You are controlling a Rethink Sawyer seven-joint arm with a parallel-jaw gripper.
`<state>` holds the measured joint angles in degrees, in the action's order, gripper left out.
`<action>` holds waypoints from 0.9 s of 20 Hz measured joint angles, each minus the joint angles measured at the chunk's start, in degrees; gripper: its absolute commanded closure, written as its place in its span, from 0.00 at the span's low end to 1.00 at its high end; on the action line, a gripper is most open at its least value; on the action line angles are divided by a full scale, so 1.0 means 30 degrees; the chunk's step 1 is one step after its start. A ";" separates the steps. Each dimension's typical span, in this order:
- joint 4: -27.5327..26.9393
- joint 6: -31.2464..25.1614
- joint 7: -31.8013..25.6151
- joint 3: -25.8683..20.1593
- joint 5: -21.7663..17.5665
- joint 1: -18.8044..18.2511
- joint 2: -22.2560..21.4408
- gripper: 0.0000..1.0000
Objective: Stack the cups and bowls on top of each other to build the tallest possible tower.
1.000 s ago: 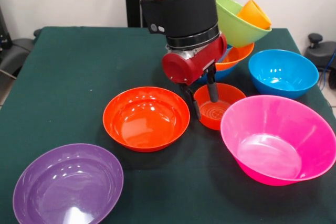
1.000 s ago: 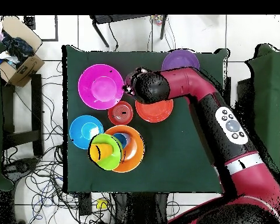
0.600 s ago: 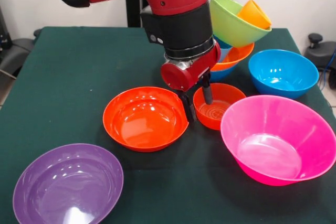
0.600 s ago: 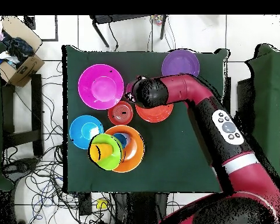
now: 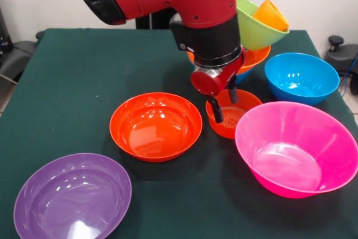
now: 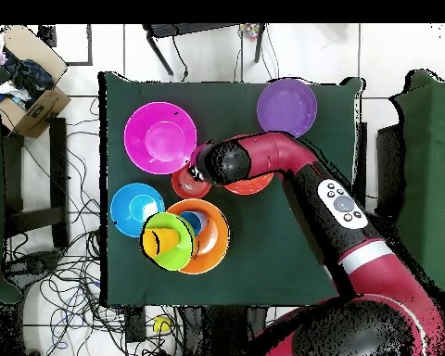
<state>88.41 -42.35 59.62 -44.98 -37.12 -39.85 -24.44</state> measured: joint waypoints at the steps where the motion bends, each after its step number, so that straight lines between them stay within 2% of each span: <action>1: 0.0003 0.0000 0.0000 -0.0003 0.0004 0.0138 0.0143 0.00; 18: 0.0006 0.0004 0.0000 0.0625 -0.0091 0.0694 0.0457 0.00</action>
<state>88.43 -42.34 59.62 -43.10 -37.39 -37.77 -23.07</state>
